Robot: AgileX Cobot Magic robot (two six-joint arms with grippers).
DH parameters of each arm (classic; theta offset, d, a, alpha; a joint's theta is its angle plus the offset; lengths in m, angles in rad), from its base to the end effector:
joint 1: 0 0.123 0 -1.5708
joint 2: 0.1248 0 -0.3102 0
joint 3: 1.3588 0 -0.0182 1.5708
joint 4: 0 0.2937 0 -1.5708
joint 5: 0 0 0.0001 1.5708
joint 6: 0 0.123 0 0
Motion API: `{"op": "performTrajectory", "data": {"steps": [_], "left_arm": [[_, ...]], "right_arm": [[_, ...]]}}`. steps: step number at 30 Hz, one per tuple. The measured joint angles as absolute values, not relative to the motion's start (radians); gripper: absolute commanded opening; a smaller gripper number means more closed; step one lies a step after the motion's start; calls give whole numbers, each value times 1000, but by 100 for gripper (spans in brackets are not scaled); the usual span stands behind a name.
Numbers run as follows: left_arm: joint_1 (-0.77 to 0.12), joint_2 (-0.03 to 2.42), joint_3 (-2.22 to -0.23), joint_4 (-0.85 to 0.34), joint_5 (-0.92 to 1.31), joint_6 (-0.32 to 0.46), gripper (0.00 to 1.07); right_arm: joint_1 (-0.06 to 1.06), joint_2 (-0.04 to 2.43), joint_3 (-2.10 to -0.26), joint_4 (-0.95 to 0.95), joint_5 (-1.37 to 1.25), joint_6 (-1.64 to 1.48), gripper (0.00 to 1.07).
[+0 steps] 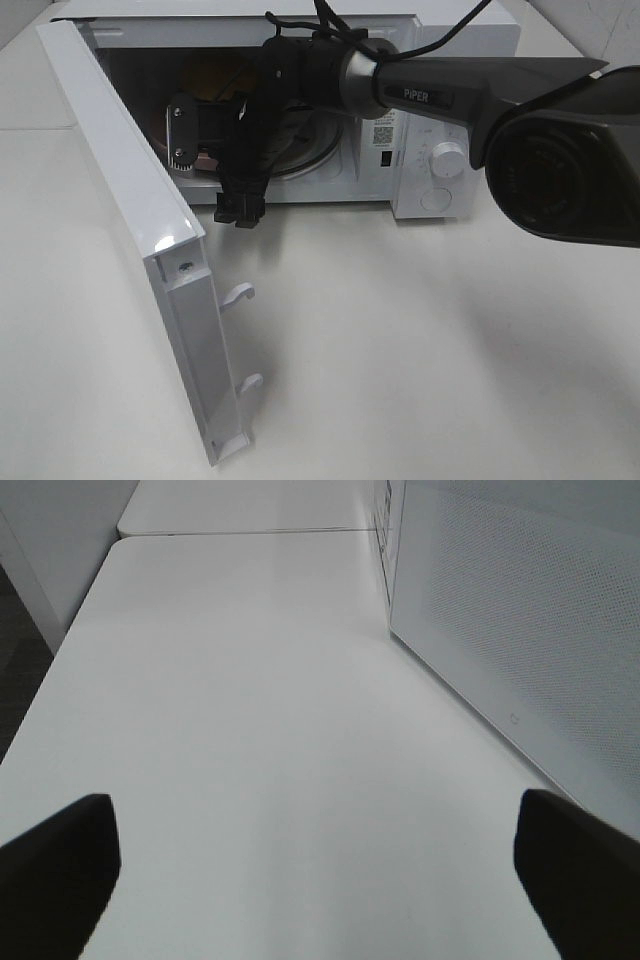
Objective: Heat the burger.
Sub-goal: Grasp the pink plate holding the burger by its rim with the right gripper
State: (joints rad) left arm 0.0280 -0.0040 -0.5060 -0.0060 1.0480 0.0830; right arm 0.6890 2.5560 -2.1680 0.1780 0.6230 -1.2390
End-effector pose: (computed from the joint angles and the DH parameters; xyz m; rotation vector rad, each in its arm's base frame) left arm 0.0354 0.0003 0.2869 0.0559 2.0214 0.0632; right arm 0.4845 0.4155 0.0942 -1.9570 1.5244 -0.0435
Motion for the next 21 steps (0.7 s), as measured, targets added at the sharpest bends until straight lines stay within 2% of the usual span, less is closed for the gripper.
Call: {"op": "performTrajectory", "data": {"steps": [18, 20, 21], "left_arm": [[28, -4, -506, -6, 1048, 83, 104], [28, -4, -506, -6, 1048, 83, 104], [28, -4, -506, -6, 1048, 83, 104]], "right_arm": [[688, 2560, -2171, 189, 608, -1239, 76], [688, 2560, -2171, 191, 612, -1239, 75], [688, 2560, -2171, 192, 623, -1239, 71]]}}
